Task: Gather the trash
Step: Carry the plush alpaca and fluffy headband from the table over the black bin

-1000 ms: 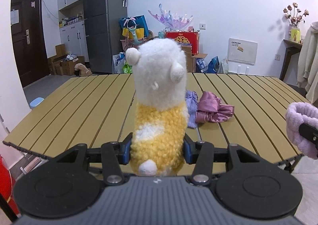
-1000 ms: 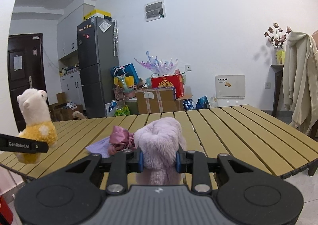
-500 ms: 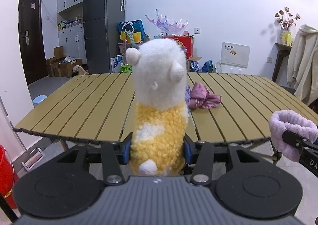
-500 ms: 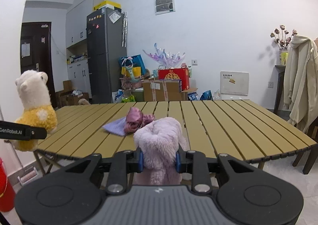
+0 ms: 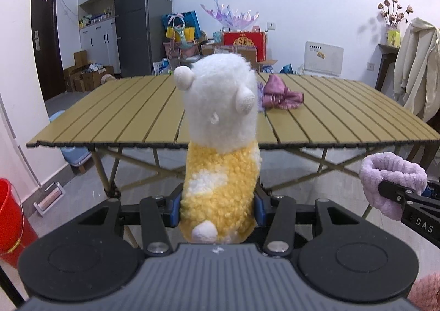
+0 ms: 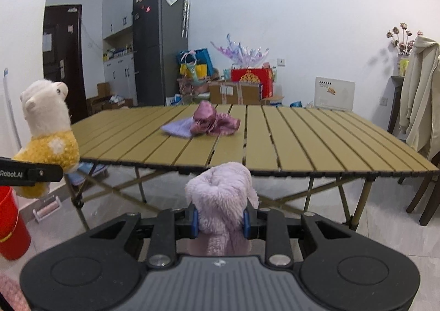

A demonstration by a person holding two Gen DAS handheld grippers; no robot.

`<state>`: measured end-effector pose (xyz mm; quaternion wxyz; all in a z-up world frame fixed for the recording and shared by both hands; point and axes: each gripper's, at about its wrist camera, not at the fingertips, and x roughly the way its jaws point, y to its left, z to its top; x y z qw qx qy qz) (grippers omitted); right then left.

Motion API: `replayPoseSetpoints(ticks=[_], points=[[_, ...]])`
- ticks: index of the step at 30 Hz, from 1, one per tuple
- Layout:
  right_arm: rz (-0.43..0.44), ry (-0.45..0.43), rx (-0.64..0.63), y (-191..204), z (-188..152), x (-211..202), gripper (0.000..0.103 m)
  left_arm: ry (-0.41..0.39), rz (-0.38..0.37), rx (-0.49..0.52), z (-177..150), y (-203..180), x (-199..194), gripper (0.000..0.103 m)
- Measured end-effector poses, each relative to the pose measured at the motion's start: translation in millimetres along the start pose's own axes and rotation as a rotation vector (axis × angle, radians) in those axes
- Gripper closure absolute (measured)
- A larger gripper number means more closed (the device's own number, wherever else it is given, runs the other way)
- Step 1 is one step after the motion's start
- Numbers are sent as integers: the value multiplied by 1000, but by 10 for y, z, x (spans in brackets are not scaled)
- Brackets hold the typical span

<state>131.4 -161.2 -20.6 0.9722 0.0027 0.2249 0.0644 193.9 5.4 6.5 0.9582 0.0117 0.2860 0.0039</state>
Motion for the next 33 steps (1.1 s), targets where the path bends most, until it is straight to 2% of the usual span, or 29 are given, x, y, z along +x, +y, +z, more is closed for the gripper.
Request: replayPoseSetpoints(ticks=[13, 21, 28, 33], points=[[35, 155, -58, 154, -444, 68, 76, 103, -7, 41, -588, -43, 104, 54], [69, 261, -105, 311, -773, 185, 76, 188, -9, 56, -951, -59, 271, 54], [81, 322, -121, 363, -911, 274, 76, 265, -12, 58, -1258, -36, 461, 54], [81, 414, -115, 364, -1109, 391, 76, 303, -10, 49, -1382, 28, 577, 54]])
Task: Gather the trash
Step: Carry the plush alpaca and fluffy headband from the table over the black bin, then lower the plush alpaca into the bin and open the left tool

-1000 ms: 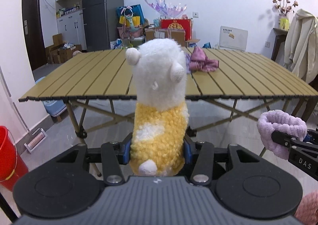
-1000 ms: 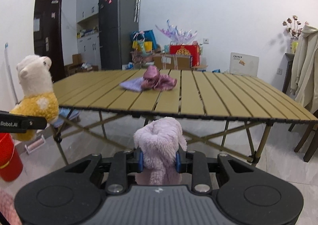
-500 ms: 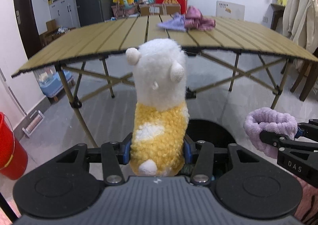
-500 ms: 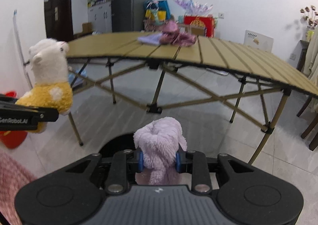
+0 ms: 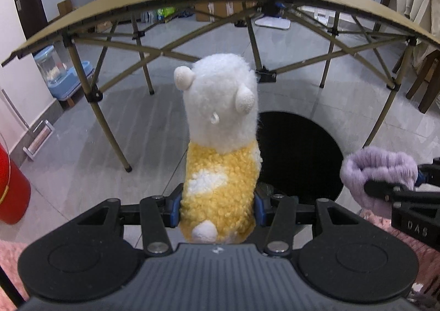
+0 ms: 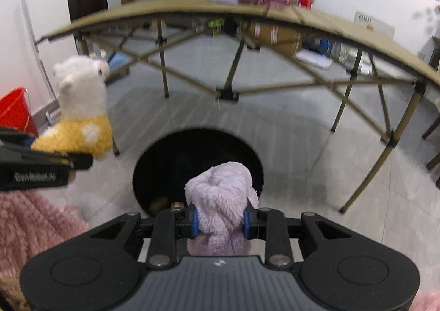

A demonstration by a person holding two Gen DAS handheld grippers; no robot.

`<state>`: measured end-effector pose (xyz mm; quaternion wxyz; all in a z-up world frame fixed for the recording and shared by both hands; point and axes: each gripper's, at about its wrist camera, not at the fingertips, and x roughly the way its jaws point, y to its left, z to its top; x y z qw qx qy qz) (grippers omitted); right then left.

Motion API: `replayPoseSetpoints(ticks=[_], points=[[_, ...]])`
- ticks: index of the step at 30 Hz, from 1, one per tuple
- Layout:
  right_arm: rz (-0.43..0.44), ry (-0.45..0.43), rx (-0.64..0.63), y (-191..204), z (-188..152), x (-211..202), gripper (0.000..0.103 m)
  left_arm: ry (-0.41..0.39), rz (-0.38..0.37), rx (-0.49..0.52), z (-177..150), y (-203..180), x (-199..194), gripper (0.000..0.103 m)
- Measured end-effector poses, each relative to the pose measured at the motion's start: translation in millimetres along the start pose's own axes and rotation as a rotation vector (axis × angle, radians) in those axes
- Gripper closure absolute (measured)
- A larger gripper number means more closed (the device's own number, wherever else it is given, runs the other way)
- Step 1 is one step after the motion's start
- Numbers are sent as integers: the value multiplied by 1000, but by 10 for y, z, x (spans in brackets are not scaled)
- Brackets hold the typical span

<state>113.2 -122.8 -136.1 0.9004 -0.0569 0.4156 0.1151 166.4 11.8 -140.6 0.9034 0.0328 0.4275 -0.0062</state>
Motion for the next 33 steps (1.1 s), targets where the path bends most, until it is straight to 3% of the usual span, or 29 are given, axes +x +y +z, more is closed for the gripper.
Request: replayPoseSetpoints(ticks=[15, 33], points=[[-39, 155, 59, -112, -174, 405, 76, 151, 10, -46, -101, 146, 343, 54], [-83, 210, 152, -407, -243, 613, 76, 229, 28, -35, -25, 35, 505, 55]])
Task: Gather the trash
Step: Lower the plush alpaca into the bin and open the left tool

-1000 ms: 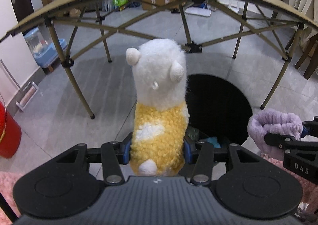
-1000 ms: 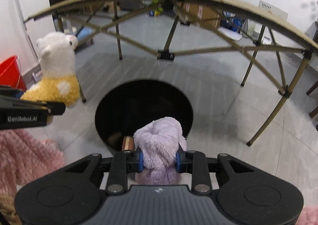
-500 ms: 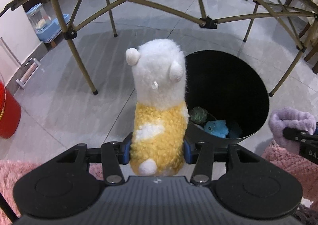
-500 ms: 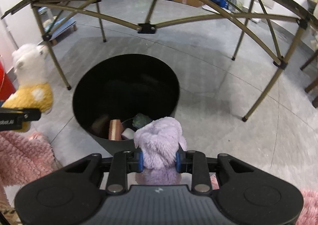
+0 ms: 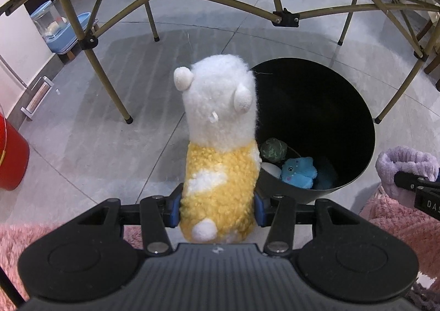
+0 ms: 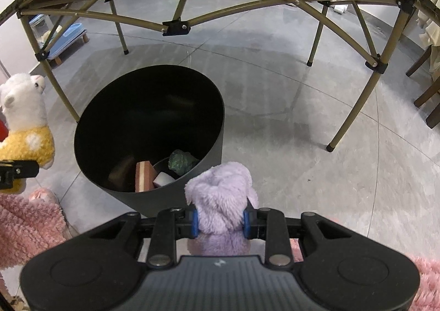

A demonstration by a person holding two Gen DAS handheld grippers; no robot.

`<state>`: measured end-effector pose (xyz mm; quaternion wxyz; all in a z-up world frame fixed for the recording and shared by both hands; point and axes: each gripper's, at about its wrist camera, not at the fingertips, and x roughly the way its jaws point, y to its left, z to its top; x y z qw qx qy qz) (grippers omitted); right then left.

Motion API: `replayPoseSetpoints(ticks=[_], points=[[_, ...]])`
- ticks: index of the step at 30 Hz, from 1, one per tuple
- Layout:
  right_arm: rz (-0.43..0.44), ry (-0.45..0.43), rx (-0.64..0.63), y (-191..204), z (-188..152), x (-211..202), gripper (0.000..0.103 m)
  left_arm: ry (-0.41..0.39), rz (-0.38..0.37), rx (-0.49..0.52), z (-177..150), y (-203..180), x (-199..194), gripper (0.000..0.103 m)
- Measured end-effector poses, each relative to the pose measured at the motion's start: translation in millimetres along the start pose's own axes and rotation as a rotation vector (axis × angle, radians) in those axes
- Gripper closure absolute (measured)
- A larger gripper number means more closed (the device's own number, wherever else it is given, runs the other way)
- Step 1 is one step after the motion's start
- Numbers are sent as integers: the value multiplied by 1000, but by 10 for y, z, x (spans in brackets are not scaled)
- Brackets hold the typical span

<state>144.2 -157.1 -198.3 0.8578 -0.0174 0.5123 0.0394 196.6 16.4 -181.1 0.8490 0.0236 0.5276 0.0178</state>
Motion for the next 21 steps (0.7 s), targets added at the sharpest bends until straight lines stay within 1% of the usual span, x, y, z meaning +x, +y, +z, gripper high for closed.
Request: replayPoseSetpoints(ticks=[11, 21], points=[[-18, -2, 38, -53, 22, 31, 76, -44, -28, 44, 226, -318, 8, 54], [-45, -40, 91, -151, 151, 57, 76, -31, -52, 56, 440, -628, 148, 54]])
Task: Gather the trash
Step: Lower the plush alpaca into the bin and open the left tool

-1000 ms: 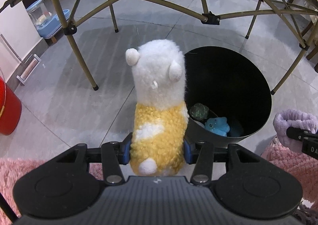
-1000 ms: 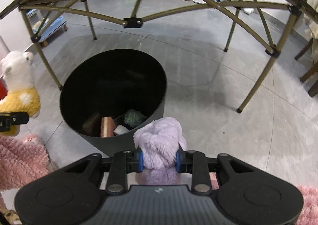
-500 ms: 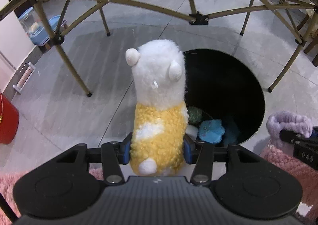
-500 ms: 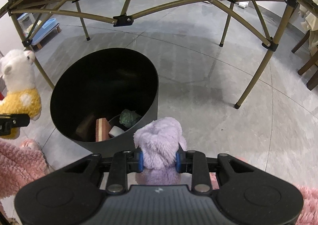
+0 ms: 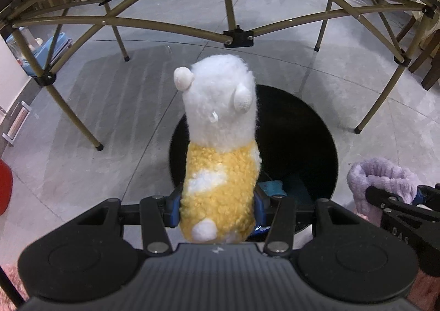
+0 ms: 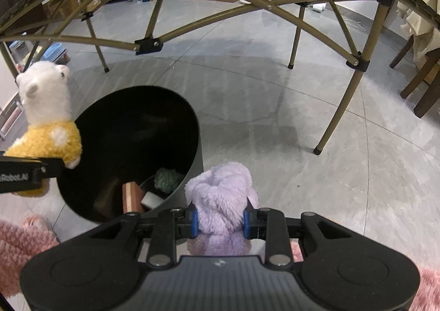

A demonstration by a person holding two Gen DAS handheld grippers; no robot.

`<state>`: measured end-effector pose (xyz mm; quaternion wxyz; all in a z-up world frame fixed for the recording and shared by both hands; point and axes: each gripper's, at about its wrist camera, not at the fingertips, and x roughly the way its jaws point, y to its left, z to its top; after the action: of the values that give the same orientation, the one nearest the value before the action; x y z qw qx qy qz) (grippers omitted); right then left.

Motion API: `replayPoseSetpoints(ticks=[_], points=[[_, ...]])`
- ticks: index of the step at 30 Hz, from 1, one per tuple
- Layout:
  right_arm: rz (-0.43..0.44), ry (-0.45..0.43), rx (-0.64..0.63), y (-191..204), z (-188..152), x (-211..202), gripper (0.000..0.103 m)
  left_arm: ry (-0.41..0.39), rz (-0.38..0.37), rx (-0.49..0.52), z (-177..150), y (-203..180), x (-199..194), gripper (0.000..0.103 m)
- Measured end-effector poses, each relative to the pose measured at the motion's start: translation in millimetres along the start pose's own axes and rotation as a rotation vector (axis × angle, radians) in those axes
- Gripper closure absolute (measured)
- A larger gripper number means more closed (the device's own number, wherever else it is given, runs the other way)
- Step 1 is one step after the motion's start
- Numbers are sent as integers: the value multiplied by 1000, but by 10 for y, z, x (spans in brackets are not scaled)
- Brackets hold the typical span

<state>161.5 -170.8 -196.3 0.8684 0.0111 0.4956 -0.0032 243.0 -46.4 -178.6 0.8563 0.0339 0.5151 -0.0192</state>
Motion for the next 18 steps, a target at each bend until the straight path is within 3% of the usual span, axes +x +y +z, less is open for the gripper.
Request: replayPoseSetpoints(ticks=[18], points=[[-55, -42, 80, -223, 220, 119, 76, 51, 0, -44, 290, -389, 297, 54]])
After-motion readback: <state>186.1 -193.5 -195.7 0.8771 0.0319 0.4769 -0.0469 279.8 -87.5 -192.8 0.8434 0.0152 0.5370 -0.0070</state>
